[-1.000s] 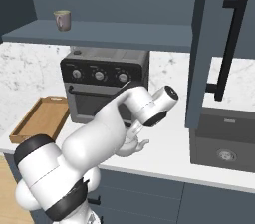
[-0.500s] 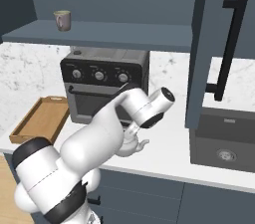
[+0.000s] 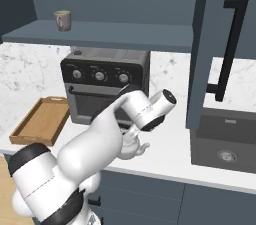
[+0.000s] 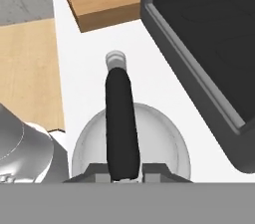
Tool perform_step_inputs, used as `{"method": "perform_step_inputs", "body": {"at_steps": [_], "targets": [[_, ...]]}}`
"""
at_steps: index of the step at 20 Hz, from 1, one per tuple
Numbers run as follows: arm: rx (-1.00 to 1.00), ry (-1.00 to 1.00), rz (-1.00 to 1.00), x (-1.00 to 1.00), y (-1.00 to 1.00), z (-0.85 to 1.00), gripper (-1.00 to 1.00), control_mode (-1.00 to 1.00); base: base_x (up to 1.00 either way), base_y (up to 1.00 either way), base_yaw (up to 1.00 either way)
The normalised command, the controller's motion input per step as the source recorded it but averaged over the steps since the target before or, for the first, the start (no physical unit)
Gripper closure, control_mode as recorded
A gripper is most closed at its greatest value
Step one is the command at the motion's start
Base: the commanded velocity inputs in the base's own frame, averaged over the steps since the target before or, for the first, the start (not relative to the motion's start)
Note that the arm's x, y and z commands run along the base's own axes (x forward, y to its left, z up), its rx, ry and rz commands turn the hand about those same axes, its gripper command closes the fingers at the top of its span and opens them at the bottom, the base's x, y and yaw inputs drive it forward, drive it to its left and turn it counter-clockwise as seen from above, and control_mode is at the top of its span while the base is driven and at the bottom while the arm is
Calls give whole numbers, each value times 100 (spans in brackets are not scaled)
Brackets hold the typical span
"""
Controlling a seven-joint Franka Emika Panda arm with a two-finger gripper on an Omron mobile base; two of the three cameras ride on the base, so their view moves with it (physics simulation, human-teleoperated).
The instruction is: Pick the kettle from the counter and place it on the tray. Then pick the mug from the cabinet and place it on the tray. Then close the cabinet doors.
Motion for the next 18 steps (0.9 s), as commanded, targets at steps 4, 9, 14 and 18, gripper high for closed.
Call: {"method": "perform_step_inputs", "body": {"at_steps": [4, 9, 14, 18], "targets": [[0, -12, -1, -42, 14, 4, 100, -100, 0, 0, 0], [0, -15, -5, -21, 66, 40, 100, -100, 0, 0, 0], [0, -15, -5, 1, 98, 44, 100, -100, 0, 0, 0], [0, -2, -8, 0, 100, 15, 100, -100, 0, 0, 0]]}}
